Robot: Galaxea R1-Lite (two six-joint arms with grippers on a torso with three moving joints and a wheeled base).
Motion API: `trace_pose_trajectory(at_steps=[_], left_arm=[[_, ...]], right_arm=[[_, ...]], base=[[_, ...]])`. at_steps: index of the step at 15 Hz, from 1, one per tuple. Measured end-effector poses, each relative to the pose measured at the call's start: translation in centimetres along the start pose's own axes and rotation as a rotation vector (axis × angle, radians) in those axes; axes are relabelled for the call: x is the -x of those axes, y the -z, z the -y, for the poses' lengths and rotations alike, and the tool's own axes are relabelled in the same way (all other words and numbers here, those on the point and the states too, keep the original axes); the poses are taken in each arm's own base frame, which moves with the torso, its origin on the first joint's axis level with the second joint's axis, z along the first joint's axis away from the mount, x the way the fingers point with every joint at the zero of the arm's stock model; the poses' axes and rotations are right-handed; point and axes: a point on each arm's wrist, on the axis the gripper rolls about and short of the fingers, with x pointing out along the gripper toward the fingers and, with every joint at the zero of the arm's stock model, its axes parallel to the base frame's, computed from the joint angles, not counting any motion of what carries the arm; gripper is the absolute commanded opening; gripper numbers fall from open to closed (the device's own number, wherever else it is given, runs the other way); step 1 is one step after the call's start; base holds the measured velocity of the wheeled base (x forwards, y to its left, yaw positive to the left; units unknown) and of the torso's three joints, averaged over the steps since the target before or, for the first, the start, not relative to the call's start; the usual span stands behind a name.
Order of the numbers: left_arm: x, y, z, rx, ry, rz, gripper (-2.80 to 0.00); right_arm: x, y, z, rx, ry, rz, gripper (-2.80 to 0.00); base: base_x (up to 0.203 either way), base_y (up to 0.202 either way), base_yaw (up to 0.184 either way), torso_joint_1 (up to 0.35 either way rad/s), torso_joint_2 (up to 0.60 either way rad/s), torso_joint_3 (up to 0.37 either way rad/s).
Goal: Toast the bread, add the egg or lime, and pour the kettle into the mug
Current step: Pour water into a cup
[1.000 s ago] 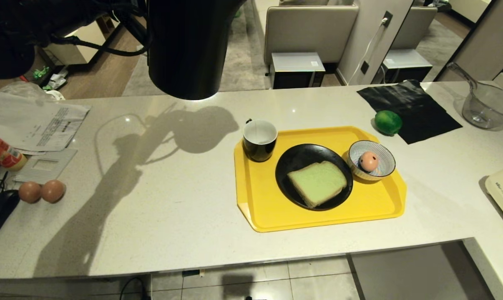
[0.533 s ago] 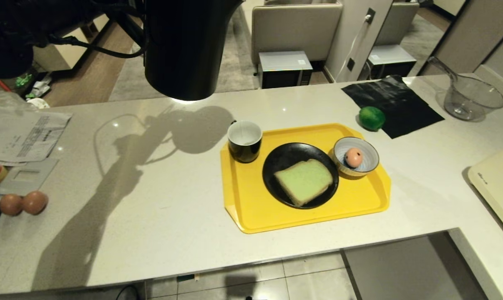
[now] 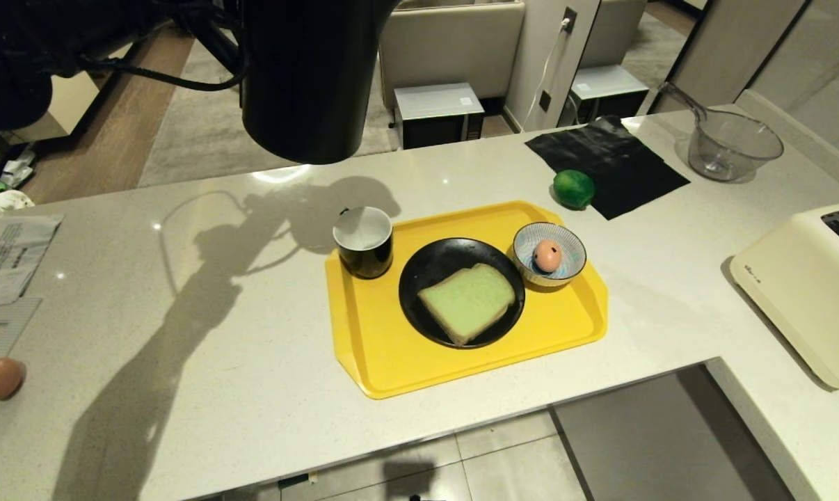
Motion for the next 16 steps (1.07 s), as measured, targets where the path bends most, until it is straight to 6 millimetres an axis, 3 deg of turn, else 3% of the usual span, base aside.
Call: trace_pose_trajectory(at_steps=[4, 8, 16], left_arm=[[0.4, -0.3, -0.3, 0.008, -0.001, -0.018, -2.8], [1.1, 1.3, -1.3, -0.022, 0.018, -0.182, -2.8], [0.6, 5.7, -2.1, -0.393, 0.128, -0.322, -2.8]], right_arm=[[0.0, 0.0, 0.0, 0.0, 0.0, 0.0, -2.8], [0.0, 0.0, 0.0, 0.0, 0.0, 0.0, -2.8], [0.0, 0.0, 0.0, -0.003, 0.003, 0.0, -2.8]], base=[[0.0, 0.0, 0.0, 0.0, 0.0, 0.0], [0.0, 0.0, 0.0, 0.0, 0.0, 0.0], [0.0, 0.0, 0.0, 0.0, 0.0, 0.0]])
